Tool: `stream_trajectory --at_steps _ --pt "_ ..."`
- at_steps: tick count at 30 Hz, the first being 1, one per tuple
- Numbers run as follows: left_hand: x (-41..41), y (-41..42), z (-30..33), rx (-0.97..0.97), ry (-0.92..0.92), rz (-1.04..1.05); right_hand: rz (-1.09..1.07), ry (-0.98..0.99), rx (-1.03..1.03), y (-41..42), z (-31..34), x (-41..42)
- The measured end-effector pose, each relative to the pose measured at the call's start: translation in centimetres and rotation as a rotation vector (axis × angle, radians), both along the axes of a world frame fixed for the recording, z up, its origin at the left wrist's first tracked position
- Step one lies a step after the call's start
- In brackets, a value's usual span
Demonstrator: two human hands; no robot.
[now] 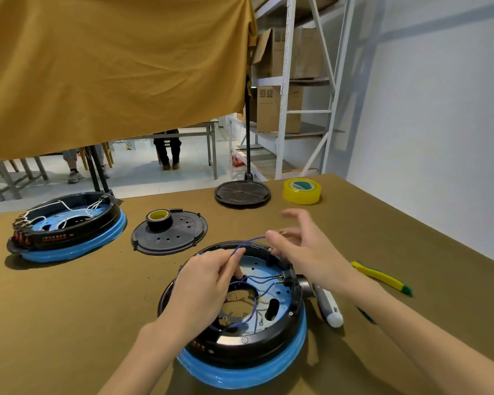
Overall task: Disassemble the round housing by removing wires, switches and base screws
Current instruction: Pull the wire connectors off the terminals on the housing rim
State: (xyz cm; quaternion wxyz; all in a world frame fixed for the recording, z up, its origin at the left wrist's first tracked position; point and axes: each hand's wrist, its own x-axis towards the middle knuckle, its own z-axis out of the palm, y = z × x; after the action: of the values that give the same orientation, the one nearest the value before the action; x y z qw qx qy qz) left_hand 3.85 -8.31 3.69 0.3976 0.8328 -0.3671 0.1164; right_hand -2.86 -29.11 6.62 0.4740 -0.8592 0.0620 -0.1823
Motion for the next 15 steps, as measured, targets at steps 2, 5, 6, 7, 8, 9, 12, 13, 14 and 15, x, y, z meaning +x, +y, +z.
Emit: stream_trajectory --at_steps 2,5,6,7,8,9,12,13,14,15 --pt "0.1 -0.5 0.3 0.011 -0.111 0.062 -0.117 -0.008 0.220 0.3 0.3 0.3" --pt "0.2 -1.4 0.5 0.063 -0.252 0.086 -0.082 0.168 0.706 1.2 0.6 0.9" --pt "0.2 -1.7 0.5 0.103 -0.304 0.090 -0.043 0.200 0.810 1.4 0.6 1.1" --pt "0.2 -1.8 0.5 0.147 -0.354 0.086 -0.014 0.207 0.848 1.5 0.6 1.2" --pt "0.2 -1.9 0.5 0.191 -0.399 0.081 -0.013 0.188 0.840 1.4 0.5 1.4" --pt "0.4 -2.0 0.4 0.230 -0.445 0.082 -0.021 0.161 0.817 1.3 0.5 1.6" --pt "0.7 -2.3 0.0 0.342 -0.477 0.070 0.003 0.148 0.788 1.1 0.4 2.1" --pt "0.8 -2.4 -0.2 0.375 -0.422 0.062 -0.003 0.146 0.760 1.0 0.3 2.4" --pt "1.0 -2.3 -0.4 0.391 -0.344 0.057 -0.033 0.134 0.711 0.5 0.3 2.8" --pt "1.3 -2.2 -0.7 0.384 -0.266 0.054 -0.076 0.112 0.662 -0.3 0.3 3.2"
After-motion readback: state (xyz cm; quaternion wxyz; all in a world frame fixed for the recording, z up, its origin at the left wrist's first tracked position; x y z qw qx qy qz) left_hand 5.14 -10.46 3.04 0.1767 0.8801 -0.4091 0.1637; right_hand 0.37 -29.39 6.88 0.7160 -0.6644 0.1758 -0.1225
